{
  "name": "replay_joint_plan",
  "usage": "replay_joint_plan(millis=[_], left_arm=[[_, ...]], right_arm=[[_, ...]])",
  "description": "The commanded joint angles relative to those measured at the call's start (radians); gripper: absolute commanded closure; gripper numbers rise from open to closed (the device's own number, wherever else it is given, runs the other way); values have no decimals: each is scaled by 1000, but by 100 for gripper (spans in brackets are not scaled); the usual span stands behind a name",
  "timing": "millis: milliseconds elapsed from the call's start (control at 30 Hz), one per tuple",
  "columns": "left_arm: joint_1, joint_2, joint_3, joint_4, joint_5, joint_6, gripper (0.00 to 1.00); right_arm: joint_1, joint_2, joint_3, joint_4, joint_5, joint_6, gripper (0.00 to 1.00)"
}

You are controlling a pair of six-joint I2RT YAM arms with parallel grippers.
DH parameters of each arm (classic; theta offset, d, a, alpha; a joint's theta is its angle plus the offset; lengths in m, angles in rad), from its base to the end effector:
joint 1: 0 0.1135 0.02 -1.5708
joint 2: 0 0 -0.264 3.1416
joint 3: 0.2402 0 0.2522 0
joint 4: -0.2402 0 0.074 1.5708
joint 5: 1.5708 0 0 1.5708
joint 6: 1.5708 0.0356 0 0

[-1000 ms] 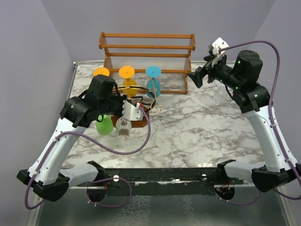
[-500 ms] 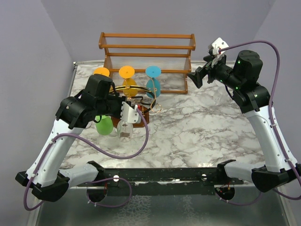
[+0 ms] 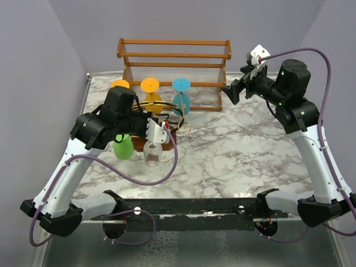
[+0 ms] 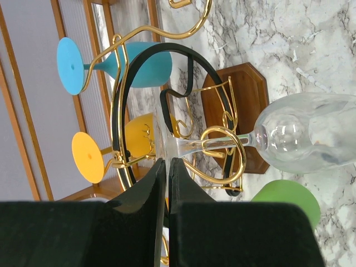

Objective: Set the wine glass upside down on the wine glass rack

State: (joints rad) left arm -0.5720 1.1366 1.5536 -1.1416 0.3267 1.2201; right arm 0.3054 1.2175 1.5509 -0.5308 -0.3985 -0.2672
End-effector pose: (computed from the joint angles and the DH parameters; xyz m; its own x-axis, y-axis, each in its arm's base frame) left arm 0.1530 -0.1121 0.4357 0.4798 0.7490 -0.4570 0.7689 -0.1081 0.6301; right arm 0.2297 0.0869 0.4771 -0.0114 -0.2587 -0.9659 -0.6667 0.7219 -0.1855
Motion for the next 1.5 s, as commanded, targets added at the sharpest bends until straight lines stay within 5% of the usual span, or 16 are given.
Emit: replay_joint_plan(millis=[0, 500, 1000, 1467], left_arm=[[-12, 3, -10, 61, 39, -22, 100], [-20, 3, -47, 18, 37, -20, 98], [-22, -2, -73, -27, 18, -15, 76], [-24, -5, -66, -54, 47, -15, 65]], right_arm=[[-6, -5, 9, -14, -22, -13, 0], [-6, 0, 11, -17, -21, -20, 0], [-6, -1, 3, -18, 1, -39, 0], [-6, 4, -3, -21, 19, -54, 0]])
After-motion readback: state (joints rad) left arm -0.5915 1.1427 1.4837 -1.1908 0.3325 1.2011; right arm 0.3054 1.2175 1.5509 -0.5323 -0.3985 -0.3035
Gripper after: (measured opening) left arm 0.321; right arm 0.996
